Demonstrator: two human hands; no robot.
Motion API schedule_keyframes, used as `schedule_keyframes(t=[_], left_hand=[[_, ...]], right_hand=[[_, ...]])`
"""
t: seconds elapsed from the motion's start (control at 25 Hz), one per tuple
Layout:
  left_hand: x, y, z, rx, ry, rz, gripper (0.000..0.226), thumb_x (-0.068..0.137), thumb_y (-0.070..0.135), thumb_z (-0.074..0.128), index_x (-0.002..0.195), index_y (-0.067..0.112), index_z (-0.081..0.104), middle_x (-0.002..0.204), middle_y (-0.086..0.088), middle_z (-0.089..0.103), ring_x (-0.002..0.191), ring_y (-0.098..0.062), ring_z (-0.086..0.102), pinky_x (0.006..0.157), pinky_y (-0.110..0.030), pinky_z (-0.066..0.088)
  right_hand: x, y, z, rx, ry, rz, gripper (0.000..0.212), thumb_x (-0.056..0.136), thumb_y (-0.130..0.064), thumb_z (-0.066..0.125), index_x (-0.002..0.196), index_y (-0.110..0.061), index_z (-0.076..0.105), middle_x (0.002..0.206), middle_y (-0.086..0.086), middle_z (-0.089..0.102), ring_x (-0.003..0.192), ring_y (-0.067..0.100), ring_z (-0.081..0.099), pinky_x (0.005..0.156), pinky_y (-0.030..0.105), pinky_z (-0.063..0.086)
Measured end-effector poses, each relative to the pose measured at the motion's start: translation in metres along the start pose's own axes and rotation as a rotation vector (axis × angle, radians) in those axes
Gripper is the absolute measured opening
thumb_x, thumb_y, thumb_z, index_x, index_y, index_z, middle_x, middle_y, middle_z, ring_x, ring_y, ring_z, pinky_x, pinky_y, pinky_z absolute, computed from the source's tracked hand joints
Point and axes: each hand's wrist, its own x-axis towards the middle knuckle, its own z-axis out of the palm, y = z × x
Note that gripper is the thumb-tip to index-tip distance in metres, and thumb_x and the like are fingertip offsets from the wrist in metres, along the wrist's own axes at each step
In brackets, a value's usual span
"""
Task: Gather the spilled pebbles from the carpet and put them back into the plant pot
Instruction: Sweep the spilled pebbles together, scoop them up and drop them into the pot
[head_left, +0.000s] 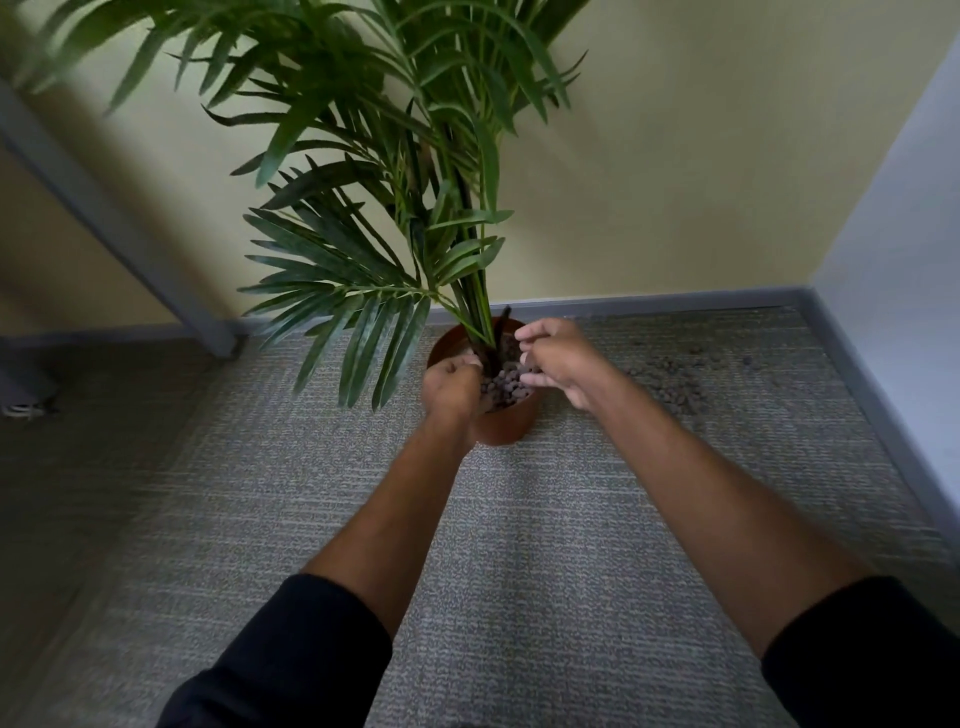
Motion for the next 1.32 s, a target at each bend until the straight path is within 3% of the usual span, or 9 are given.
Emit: schedule_keyframes(t=[0.28,0.48,0.64,0.76,0.88,0.96,1.04,1.16,1.32], left_hand=[[-0.022,-0.021,0.039,0.008,-0.101,0.092,0.040,0.104,0.043,0.062,0.098,0.006,0.073,0.067,-0.006,0.069,0.049,-0.014,0.060,0.045,-0.024,0.048],[-0.040,-0.059,0.079,0.299,-0.443,-0.015,0.017,0.104,0.020,0.066,0.095,0.006,0.068,0.078,-0.016,0.068,0.052,-0.020,0.062,0.052,-0.029,0.054],[-0.048,-0.104,0.100,0.532,-0.591,-0.163,0.017,0.096,-0.004,0.062,0.085,0.007,0.066,0.079,-0.020,0.066,0.053,-0.021,0.064,0.047,-0.027,0.058],[-0.050,-0.134,0.115,0.588,-0.591,-0.255,0.021,0.097,-0.005,0.061,0.083,0.010,0.066,0.078,-0.016,0.067,0.057,-0.019,0.064,0.046,-0.024,0.058],[-0.046,-0.153,0.130,0.563,-0.537,-0.326,0.025,0.099,-0.004,0.060,0.081,0.012,0.063,0.075,-0.012,0.065,0.061,-0.018,0.061,0.044,-0.022,0.056],[-0.040,-0.159,0.139,0.532,-0.513,-0.352,0.026,0.099,-0.006,0.058,0.081,0.012,0.062,0.071,-0.014,0.067,0.057,-0.020,0.060,0.046,-0.025,0.055],[-0.034,-0.162,0.144,0.482,-0.504,-0.373,0.024,0.097,-0.008,0.059,0.084,0.011,0.064,0.063,-0.015,0.071,0.052,-0.021,0.061,0.053,-0.027,0.053],[-0.019,-0.162,0.153,0.391,-0.494,-0.371,0.023,0.092,-0.013,0.062,0.096,0.008,0.068,0.059,-0.008,0.074,0.063,-0.023,0.068,0.067,-0.032,0.057],[-0.004,-0.160,0.164,0.345,-0.585,-0.321,0.029,0.091,-0.007,0.069,0.117,0.005,0.071,0.083,-0.005,0.077,0.076,-0.018,0.069,0.074,-0.030,0.062]], right_hand=[[-0.004,0.031,-0.089,-0.019,0.112,0.036,0.036,0.094,0.012,0.070,0.125,-0.005,0.067,0.125,0.017,0.070,0.111,0.025,0.073,0.093,0.038,0.065],[-0.019,0.097,-0.175,-0.273,0.208,0.181,0.029,0.092,0.010,0.076,0.112,-0.008,0.065,0.118,0.019,0.070,0.097,0.024,0.072,0.080,0.037,0.063],[-0.042,0.148,-0.212,-0.563,0.172,0.364,0.045,0.076,0.005,0.092,0.108,-0.004,0.062,0.093,0.024,0.067,0.087,0.037,0.076,0.084,0.048,0.064],[-0.052,0.174,-0.207,-0.462,0.146,0.396,0.054,0.072,0.013,0.092,0.108,-0.006,0.056,0.097,0.023,0.067,0.092,0.046,0.080,0.084,0.058,0.067],[-0.043,0.187,-0.187,-0.479,0.247,0.266,0.057,0.068,0.013,0.092,0.109,0.001,0.056,0.100,0.032,0.072,0.078,0.040,0.078,0.064,0.048,0.066],[-0.030,0.187,-0.175,-0.472,0.279,0.193,0.058,0.069,0.011,0.091,0.117,0.003,0.060,0.105,0.024,0.070,0.087,0.036,0.074,0.071,0.048,0.065],[-0.016,0.186,-0.169,-0.475,0.318,0.153,0.056,0.071,0.005,0.092,0.119,-0.002,0.064,0.104,0.013,0.066,0.088,0.026,0.066,0.064,0.030,0.054],[0.003,0.186,-0.164,-0.384,0.398,0.144,0.052,0.074,0.006,0.088,0.120,-0.005,0.066,0.102,0.012,0.069,0.082,0.018,0.063,0.057,0.020,0.045],[0.018,0.179,-0.168,-0.200,0.411,0.101,0.048,0.081,0.012,0.078,0.123,-0.010,0.066,0.103,0.007,0.067,0.095,0.024,0.068,0.070,0.033,0.060]])
